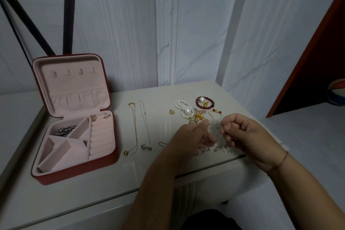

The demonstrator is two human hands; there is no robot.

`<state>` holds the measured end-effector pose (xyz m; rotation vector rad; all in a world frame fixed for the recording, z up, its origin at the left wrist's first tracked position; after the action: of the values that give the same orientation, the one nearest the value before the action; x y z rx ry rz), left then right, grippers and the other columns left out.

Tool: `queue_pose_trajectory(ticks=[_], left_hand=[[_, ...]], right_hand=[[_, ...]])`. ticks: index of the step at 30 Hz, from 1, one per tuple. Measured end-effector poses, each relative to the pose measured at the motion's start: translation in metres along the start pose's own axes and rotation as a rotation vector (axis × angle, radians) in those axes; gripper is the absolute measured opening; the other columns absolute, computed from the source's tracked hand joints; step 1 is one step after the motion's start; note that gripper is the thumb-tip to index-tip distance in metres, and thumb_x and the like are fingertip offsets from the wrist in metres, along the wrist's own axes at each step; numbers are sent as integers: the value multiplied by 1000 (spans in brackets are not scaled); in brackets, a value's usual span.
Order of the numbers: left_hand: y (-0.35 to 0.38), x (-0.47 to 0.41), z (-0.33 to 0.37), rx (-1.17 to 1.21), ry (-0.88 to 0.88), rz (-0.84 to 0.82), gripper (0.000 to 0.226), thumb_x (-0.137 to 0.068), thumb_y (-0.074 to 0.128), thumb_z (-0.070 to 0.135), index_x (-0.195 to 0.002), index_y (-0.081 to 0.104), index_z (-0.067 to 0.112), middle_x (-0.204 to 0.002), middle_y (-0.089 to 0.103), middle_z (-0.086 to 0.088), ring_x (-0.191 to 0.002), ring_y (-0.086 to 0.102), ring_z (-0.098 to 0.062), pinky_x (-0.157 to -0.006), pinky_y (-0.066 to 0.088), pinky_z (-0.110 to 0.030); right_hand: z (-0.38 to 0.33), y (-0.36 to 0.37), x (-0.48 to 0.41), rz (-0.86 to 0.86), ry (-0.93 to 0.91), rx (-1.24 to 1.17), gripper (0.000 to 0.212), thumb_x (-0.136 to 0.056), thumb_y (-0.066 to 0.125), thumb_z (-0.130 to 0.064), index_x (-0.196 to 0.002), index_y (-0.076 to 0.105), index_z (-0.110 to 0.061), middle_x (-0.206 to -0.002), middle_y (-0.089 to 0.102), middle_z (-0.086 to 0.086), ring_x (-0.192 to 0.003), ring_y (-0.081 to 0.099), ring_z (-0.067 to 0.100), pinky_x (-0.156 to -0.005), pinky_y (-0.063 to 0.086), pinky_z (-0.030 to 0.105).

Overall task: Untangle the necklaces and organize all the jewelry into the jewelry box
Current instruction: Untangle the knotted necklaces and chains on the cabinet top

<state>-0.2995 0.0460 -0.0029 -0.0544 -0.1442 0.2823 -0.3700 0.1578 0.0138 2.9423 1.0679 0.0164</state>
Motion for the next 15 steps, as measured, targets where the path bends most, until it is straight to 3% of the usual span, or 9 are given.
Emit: queue_pose_trajectory(ticks=[4,9,13,15], left_hand=[[-3,0,-1,102,-36,11,37,-101,40,36,-86,61,8,-73,71,-2,-67,68,-14,-62,52,-22],[-9,5,4,52,-9,38,38,-99,45,33,-90,63,0,-61,62,0,-46,56,-5,-46,43,-14],[-10,5,5,-11,19,53,35,-98,49,31,-84,63,2,-54,54,0,-42,48,-5,-44,40,-14],[-10,4,4,-42,23,41,33,-96,51,32,-78,61,7,-52,48,0,-43,43,-7,-48,40,-20]], right_hand=[[-2,2,1,-21,-35,185,15,-92,50,5,-92,62,-4,-72,59,10,-54,50,8,-50,42,16],[-7,10,3,-105,-65,435,13,-85,65,-6,-97,70,-11,-79,63,21,-68,56,18,-63,49,22],[-9,12,2,-102,-111,687,13,-78,75,-14,-81,71,-25,-63,62,-10,-57,51,2,-61,47,17],[-13,12,0,-71,-159,795,18,-78,76,-15,-72,69,-30,-64,61,-16,-60,52,1,-62,45,15]])
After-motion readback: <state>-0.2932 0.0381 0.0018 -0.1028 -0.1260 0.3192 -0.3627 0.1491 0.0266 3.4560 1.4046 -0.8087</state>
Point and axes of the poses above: each hand's wrist, its own x-axis away from the middle knuckle, its own y-axis out of the palm, z = x × y, the point moved 9 cm from there along -x, towards the middle knuckle
